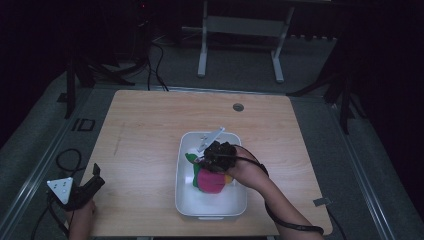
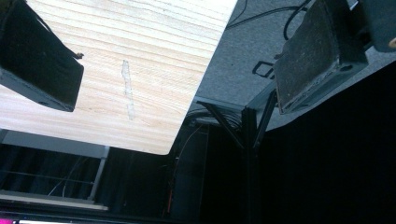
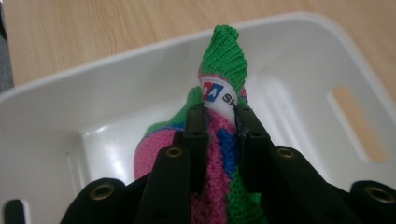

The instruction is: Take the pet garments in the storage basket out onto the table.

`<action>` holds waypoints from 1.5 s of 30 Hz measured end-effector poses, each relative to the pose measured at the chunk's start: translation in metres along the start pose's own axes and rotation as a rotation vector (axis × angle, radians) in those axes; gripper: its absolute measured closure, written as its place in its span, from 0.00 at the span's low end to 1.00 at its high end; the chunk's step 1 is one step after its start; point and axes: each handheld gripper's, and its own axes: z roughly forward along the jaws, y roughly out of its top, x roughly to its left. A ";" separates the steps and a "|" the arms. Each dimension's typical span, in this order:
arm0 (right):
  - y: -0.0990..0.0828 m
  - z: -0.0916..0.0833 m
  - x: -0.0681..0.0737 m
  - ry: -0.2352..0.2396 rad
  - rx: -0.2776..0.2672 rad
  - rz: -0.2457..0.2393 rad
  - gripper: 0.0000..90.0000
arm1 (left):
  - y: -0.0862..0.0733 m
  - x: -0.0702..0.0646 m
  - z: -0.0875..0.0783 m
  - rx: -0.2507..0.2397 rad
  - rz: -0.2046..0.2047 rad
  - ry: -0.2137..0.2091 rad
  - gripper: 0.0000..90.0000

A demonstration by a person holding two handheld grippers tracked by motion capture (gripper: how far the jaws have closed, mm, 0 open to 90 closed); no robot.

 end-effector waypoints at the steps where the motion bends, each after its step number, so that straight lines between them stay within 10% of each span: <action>1: 0.003 -0.006 0.000 -0.003 -0.013 -0.001 0.86 | 0.000 0.000 0.000 0.000 -0.001 0.000 0.02; 26: 0.027 -0.101 -0.017 -0.087 -0.166 -0.016 0.86 | 0.000 0.000 0.000 0.001 0.001 0.004 0.02; 45: -0.013 -0.171 -0.049 -0.232 -0.182 0.081 0.86 | 0.000 -0.001 0.000 0.004 0.006 0.007 0.02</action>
